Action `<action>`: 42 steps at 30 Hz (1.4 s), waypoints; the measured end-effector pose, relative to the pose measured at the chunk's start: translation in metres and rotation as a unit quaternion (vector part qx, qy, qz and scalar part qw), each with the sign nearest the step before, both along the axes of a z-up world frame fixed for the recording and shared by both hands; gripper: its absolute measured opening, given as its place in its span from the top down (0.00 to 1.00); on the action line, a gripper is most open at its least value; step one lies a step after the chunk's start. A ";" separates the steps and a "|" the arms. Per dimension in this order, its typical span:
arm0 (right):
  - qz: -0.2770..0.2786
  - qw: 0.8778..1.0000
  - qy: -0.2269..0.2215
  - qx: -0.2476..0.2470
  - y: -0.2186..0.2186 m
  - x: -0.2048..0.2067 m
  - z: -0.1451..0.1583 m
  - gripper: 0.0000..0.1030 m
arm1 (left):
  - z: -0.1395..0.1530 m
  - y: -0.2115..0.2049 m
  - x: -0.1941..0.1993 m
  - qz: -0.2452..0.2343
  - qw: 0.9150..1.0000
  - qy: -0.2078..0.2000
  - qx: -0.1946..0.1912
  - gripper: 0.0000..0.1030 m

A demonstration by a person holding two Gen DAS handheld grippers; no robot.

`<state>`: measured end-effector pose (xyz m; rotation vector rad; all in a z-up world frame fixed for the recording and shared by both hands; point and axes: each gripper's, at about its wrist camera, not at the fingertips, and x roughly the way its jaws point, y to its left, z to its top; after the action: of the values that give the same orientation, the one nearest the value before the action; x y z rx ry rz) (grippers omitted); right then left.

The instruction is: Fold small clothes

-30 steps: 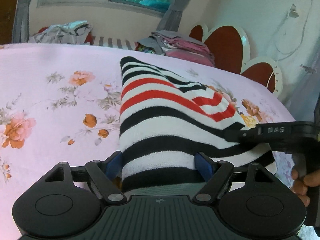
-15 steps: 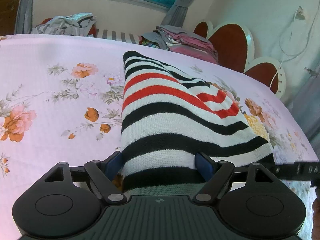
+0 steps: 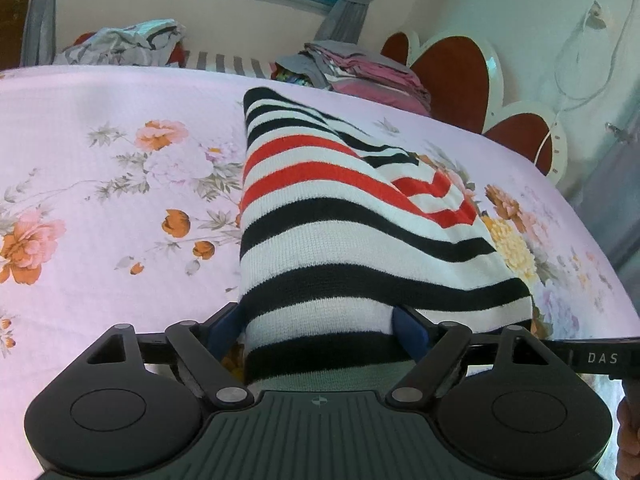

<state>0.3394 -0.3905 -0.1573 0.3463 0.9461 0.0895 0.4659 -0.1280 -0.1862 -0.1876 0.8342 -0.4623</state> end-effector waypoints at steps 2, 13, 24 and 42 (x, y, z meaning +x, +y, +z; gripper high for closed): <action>0.001 1.000 -0.004 0.010 -0.004 -0.001 0.008 0.75 | 0.004 0.006 0.002 0.005 1.000 0.011 -0.016 0.21; -0.063 0.994 -0.046 0.079 -0.040 0.050 0.037 0.49 | 0.037 0.015 0.049 0.036 0.999 -0.013 -0.039 0.21; -0.124 0.985 0.001 0.118 -0.040 0.138 0.004 0.46 | 0.022 -0.021 0.102 0.057 0.998 -0.006 -0.027 0.21; -0.057 0.995 -0.081 -0.009 -0.027 0.150 -0.013 0.91 | -0.019 -0.024 0.113 0.090 0.996 -0.004 -0.028 0.21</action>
<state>0.4893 -0.4179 -0.1703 0.3707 0.7652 0.0047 0.5785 -0.1524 -0.2053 -0.3098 0.7887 -0.3169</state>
